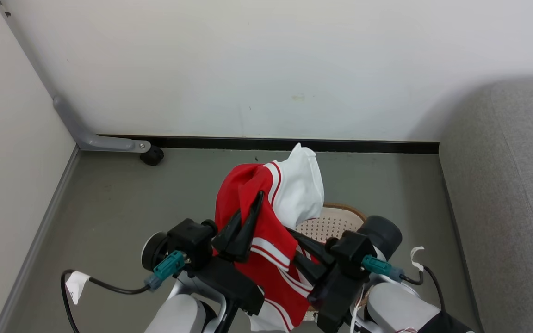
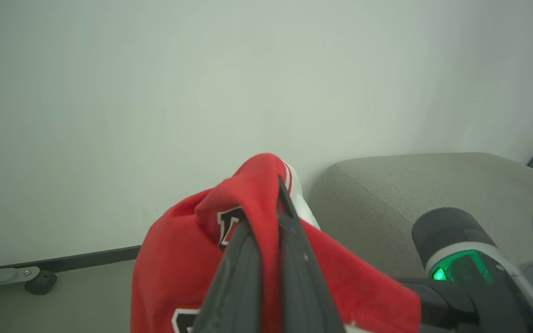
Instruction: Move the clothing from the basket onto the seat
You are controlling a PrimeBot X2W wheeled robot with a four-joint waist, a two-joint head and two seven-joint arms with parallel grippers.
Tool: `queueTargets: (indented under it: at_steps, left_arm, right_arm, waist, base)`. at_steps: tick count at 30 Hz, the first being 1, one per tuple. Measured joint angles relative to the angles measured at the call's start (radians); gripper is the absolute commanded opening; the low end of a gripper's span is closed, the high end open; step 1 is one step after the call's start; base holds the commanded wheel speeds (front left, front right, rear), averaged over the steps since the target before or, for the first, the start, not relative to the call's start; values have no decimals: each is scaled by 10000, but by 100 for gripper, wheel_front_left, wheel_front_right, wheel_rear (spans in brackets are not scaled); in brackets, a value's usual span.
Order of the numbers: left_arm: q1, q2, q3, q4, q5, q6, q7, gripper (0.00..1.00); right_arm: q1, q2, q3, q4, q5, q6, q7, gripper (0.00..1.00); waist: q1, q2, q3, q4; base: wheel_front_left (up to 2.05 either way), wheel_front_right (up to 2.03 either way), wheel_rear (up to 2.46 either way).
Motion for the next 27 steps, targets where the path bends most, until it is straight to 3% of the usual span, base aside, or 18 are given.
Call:
queueTargets:
  at_steps: [8, 9, 10, 11, 12, 27]
  left_arm:
    - [2, -2, -10, -82, -27, 0, 84, 0]
    - [4, -2, -6, -84, -27, 2, 90, 31]
    - [7, -2, -2, -84, -46, 2, 90, 49]
    - [12, -2, 0, -84, -81, 2, 92, 86]
    - [20, -2, -2, -84, -86, 2, 121, 100]
    - [599, 257, 46, -111, -96, 88, 109, 100]
  right_arm:
    - [24, 4, -621, 107, 579, 2, 2, 0]
    - [44, 4, -777, 107, 686, 2, 2, 0]
    - [62, 4, -934, 105, 777, 2, 2, 0]
    - [67, 2, -1103, 100, 876, 2, 2, 0]
    - [67, -13, -1269, 79, 980, 2, 0, 0]
    - [81, -617, -2872, -428, 1179, 2, 2, 0]
  waist:
    - [0, 0, -7, -87]
    - [0, 0, -8, -102]
    - [0, 0, -8, -118]
    - [0, 0, -9, -135]
    - [0, 0, -10, -152]
    - [0, 0, 38, -624]
  base:
    - [0, 0, 0]
    - [0, 0, 0]
    - [0, 0, 0]
    - [0, 0, 0]
    - [0, 0, 0]
    - [0, 0, 0]
